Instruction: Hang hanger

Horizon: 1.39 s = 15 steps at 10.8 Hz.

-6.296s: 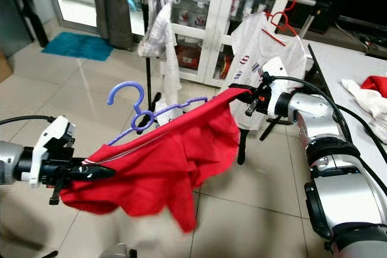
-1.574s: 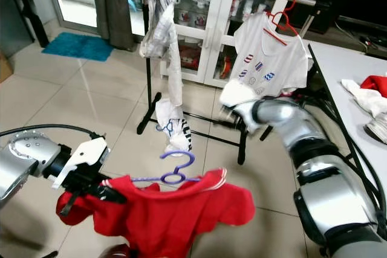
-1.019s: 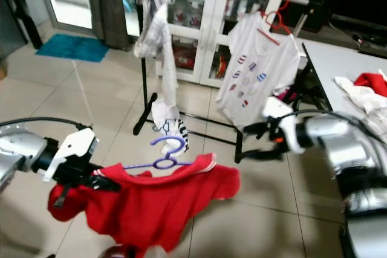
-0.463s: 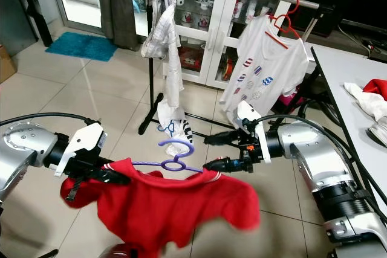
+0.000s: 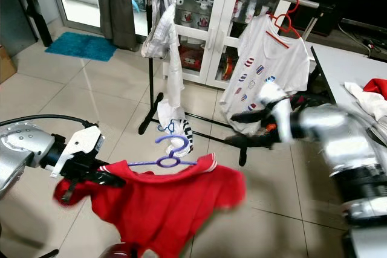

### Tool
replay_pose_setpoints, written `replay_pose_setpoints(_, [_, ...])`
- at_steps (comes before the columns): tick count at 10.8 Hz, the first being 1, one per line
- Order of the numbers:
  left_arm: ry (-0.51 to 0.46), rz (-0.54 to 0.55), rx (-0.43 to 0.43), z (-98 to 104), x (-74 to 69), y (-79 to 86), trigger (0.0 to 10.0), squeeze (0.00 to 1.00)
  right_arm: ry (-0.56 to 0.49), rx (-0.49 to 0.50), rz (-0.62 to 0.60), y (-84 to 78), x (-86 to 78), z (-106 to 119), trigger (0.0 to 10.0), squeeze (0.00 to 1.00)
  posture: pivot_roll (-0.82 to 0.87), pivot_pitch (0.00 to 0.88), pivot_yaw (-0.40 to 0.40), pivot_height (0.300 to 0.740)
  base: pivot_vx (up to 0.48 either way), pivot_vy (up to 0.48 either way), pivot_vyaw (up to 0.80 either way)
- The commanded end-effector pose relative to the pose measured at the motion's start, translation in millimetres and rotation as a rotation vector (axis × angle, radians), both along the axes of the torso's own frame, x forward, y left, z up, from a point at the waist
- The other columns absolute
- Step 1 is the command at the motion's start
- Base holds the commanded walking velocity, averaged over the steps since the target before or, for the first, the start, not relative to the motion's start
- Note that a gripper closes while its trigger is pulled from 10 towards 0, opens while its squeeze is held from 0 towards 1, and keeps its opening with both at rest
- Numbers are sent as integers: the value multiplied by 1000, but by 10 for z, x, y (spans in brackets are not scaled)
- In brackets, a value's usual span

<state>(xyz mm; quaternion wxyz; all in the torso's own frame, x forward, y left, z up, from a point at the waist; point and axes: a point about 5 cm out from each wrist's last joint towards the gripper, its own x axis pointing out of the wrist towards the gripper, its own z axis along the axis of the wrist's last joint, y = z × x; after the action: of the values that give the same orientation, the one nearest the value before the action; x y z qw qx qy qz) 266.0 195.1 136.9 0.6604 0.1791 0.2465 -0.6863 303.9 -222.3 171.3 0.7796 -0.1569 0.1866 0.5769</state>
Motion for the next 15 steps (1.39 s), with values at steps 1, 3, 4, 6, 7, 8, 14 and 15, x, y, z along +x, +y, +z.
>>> replay_pose_setpoints(1, [-61, -22, -21, 106, 62, -80, 0, 0, 35, 46, 65, 67, -77, 38, 10000, 0, 16, 0, -107, 740, 0, 0, 0])
replay_pose_setpoints(3, [-69, -11, -46, 129, 95, -118, 0, 0, 115, 71, 160, 355, -261, -203, 10000, 0, 12, 0, -106, 740, 0, 0, 0])
replay_pose_setpoints(4, [-70, -14, -48, 137, 101, -123, 0, 0, 123, 71, 145, 398, -261, -249, 10000, 0, 11, 0, -95, 740, 0, 0, 0])
replay_pose_setpoints(6, [-74, -28, -55, 143, 107, -170, 0, 0, 150, 194, 72, 628, -262, -287, 10000, 0, 15, 0, -91, 740, 0, 0, 0])
replay_pose_setpoints(7, [-73, -33, -56, 130, 104, -187, 0, 0, 177, 253, 50, 669, -277, -284, 4078, 0, 15, 0, -87, 740, 0, 0, 0])
replay_pose_setpoints(8, [-72, -34, -58, 130, 114, -193, 0, 0, 183, 253, 49, 671, -290, -294, 0, 0, 13, 0, -78, 740, 0, 0, 0])
replay_pose_setpoints(14, [-74, -45, -63, 127, 143, -239, 0, 0, 206, 282, 50, 770, -317, -294, 0, 0, 22, 0, -80, 740, 0, 0, 0])
replay_pose_setpoints(15, [-76, -33, -77, 133, 151, -243, 0, 0, 213, 288, 51, 799, -336, -308, 0, 0, 23, 0, -84, 740, 0, 0, 0])
